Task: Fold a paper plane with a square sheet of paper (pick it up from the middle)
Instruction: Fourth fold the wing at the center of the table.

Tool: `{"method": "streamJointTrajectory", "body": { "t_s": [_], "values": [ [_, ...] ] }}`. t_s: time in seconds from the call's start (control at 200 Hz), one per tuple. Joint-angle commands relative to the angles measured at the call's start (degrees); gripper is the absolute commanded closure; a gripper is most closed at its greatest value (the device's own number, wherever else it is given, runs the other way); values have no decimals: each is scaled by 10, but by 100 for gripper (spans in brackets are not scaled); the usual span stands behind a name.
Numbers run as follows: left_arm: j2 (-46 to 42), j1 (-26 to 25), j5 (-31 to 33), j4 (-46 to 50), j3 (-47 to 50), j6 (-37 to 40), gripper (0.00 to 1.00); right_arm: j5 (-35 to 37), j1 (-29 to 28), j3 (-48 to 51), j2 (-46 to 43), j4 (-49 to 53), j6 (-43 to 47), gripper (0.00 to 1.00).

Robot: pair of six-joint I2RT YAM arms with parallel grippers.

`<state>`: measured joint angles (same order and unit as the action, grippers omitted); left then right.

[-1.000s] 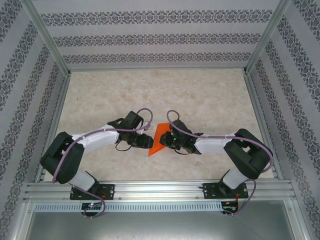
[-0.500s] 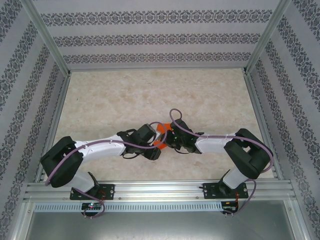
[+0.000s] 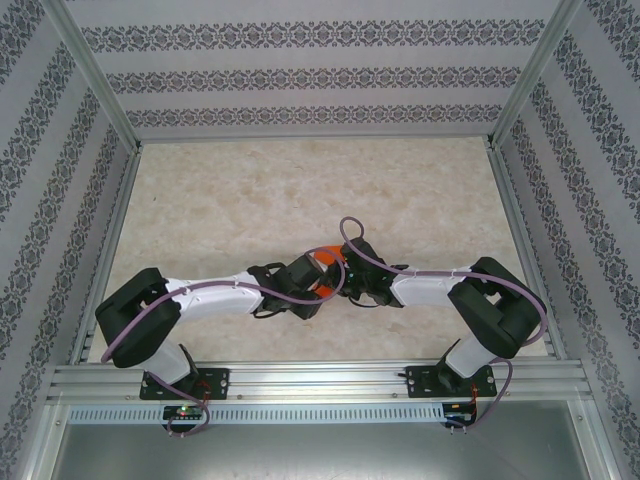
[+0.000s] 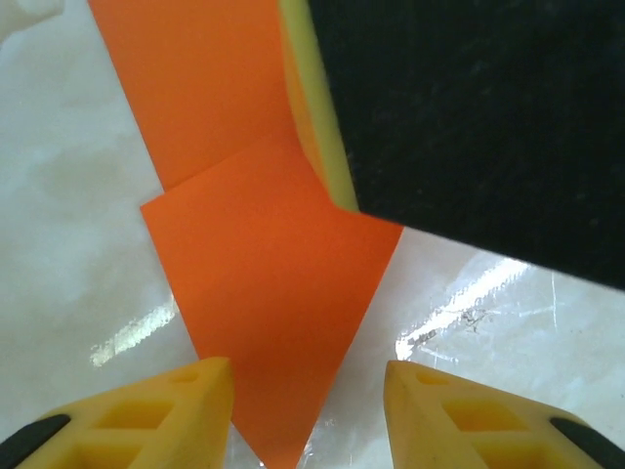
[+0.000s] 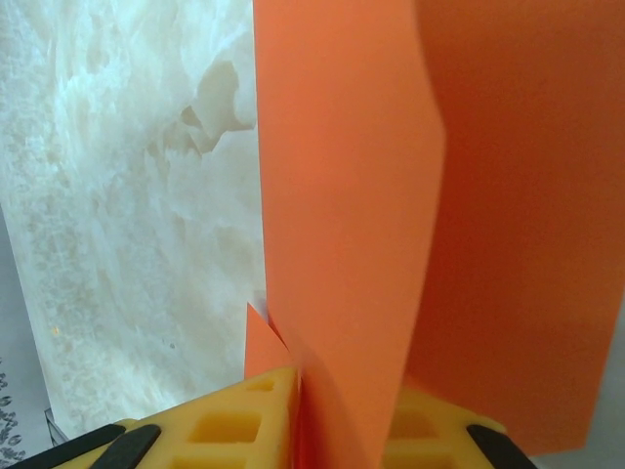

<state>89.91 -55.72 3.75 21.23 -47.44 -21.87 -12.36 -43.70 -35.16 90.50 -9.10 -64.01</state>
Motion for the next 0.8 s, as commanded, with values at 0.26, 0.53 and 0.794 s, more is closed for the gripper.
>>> {"method": "streamJointTrajectory", "body": {
  "t_s": [0.26, 0.53, 0.794],
  "values": [
    [30, -20, 31, -29, -19, 9, 62, -10, 6, 0, -15, -26, -16, 81],
    [25, -25, 36, -32, -18, 8, 67, -5, 15, 0, -29, -7, -13, 78],
    [23, -28, 48, -27, -18, 10, 68, -7, 18, -8, -27, 9, -4, 78]
  ]
}}
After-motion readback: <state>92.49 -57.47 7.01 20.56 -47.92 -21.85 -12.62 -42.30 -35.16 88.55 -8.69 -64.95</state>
